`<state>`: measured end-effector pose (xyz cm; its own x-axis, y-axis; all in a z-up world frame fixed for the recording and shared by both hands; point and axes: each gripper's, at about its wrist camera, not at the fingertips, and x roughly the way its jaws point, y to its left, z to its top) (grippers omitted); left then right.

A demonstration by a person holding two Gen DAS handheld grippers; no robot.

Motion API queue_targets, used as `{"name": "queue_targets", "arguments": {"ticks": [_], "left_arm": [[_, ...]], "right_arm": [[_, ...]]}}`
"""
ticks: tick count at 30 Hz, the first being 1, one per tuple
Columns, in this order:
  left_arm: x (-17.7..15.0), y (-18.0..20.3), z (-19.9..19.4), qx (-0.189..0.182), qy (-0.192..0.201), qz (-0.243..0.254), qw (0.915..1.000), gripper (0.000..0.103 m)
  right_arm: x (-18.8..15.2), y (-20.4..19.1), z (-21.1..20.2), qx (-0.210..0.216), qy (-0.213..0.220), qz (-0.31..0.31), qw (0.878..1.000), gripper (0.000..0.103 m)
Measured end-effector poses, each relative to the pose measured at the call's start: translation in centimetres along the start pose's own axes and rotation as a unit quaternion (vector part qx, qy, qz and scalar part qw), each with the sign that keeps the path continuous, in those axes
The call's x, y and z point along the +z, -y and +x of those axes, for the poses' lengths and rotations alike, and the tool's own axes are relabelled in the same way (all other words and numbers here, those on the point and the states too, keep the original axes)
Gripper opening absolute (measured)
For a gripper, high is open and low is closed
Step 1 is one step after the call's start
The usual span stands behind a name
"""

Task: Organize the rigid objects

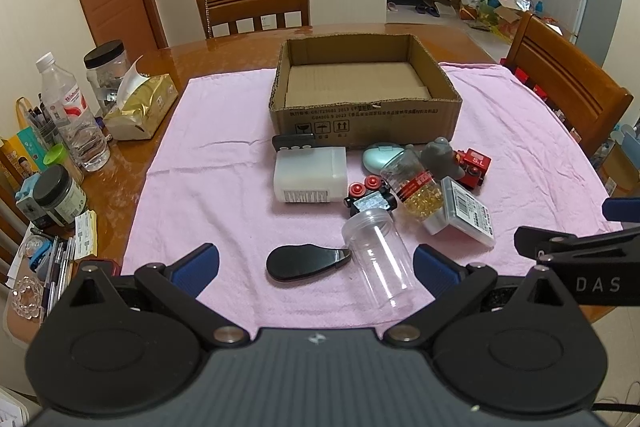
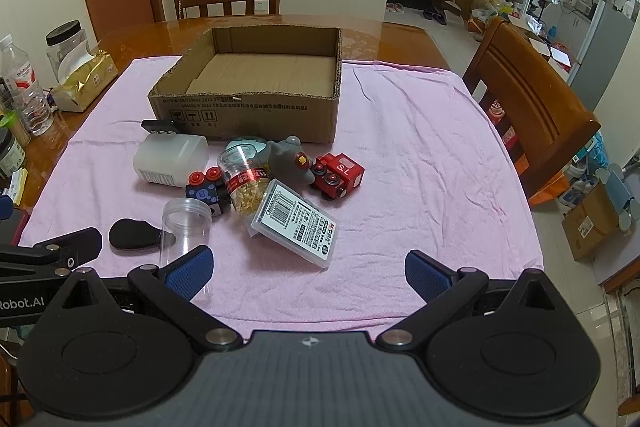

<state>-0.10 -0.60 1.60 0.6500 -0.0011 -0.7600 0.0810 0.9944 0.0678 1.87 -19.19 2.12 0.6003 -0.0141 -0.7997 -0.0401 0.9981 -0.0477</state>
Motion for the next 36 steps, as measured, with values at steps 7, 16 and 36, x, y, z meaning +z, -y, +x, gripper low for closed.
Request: {"name": "queue_targets", "arguments": {"ticks": [7,16,36], "left_arm": [[0.3,-0.1,0.2,-0.003,-0.001,0.003,1.0,0.102],[0.3,-0.2,0.6,-0.01,0.006,0.007,0.9999,0.102],[-3.5,-2.3,7.1,-0.006,0.005,0.016,0.9998,0.102]], "right_arm": [[0.3,-0.1,0.0,-0.002,0.001,0.002,1.0,0.103],[0.4,-0.1,0.2,-0.002,0.001,-0.001,1.0,0.103],[-2.5,0.6,3.9,0.006,0.008,-0.019,1.0,0.103]]}}
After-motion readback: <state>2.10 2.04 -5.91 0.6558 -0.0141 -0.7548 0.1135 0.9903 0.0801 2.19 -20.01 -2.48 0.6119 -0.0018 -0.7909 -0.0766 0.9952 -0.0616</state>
